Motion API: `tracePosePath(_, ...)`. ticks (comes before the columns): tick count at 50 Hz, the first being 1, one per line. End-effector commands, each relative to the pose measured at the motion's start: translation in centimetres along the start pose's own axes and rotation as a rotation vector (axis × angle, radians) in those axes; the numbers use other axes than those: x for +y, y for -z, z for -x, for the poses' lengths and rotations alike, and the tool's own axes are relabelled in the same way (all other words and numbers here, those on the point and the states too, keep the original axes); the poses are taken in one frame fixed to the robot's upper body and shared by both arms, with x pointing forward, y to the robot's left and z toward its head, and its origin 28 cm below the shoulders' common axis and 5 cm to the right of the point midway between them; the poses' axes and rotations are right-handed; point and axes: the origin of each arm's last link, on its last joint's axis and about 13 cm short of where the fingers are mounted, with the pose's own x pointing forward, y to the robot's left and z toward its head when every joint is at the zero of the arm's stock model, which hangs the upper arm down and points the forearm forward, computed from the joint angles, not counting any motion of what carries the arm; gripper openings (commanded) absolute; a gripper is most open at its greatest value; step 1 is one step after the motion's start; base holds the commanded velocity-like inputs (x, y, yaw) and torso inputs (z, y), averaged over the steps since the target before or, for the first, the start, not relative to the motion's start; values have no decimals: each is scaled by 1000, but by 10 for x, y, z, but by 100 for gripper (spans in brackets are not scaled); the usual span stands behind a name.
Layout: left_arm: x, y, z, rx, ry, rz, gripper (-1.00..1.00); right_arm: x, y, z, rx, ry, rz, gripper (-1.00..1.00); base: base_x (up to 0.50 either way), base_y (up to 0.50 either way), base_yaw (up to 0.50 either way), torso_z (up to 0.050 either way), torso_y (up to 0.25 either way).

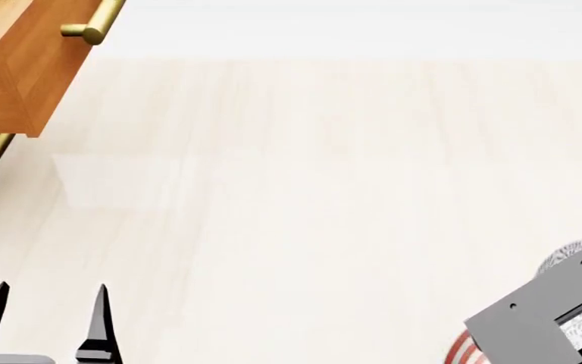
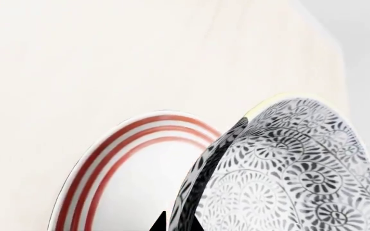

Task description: Put the bowl on the plate.

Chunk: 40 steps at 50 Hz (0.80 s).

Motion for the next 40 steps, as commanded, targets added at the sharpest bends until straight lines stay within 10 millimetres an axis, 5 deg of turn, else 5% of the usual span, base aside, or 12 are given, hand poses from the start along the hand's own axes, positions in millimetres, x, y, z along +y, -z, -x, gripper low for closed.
tracePosePath(1, -1, 0, 0, 0, 3, -2, 100, -1, 5, -5, -16, 11, -21, -100, 0, 0, 0, 0, 0)
tracePosePath(40, 0, -1, 1, -2, 1, 0, 100, 8, 18, -31, -6, -56, -91, -100, 0, 0, 0, 0, 0)
